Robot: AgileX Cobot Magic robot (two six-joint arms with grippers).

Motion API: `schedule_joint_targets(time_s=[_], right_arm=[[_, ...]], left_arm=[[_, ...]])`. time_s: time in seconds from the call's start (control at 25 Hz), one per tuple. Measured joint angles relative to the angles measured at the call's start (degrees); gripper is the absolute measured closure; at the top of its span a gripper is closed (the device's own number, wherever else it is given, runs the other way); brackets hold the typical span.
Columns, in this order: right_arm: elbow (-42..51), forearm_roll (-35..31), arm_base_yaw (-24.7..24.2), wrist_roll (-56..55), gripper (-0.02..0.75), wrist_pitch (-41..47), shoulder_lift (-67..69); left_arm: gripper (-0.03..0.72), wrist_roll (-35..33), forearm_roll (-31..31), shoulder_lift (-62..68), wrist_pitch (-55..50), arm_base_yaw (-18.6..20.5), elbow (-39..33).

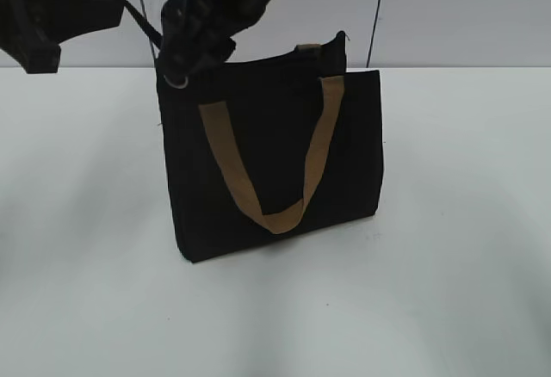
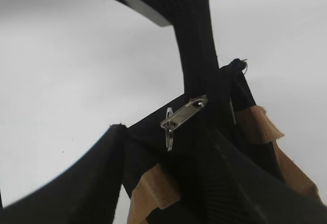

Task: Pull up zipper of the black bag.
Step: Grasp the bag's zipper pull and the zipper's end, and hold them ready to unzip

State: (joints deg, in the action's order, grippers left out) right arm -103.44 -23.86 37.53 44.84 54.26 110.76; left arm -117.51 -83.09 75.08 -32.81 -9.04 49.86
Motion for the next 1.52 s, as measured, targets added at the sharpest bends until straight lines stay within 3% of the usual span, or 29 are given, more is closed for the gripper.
schedule_joint_targets(time_s=[0.36, 0.56, 0.68, 1.52], right_arm=[[-0.1, 2.9, 0.2, -2.2, 0.381, -0.7, 2.4], [-0.1, 4.2, 0.2, -3.6, 0.491, -0.8, 2.6], [-0.1, 4.3, 0.2, -4.5, 0.516, -0.8, 2.6], [-0.1, 4.4, 0.2, -6.0, 0.526, -2.9, 2.6]], left_arm=[[0.611, 0.6, -2.4, 0.0, 0.0, 0.0, 0.0], [0.612, 0.6, -2.5, 0.0, 0.0, -0.1, 0.0], [0.612, 0.6, -2.5, 0.0, 0.0, -0.1, 0.0], [0.612, 0.7, -2.5, 0.0, 1.9, -0.2, 0.0]])
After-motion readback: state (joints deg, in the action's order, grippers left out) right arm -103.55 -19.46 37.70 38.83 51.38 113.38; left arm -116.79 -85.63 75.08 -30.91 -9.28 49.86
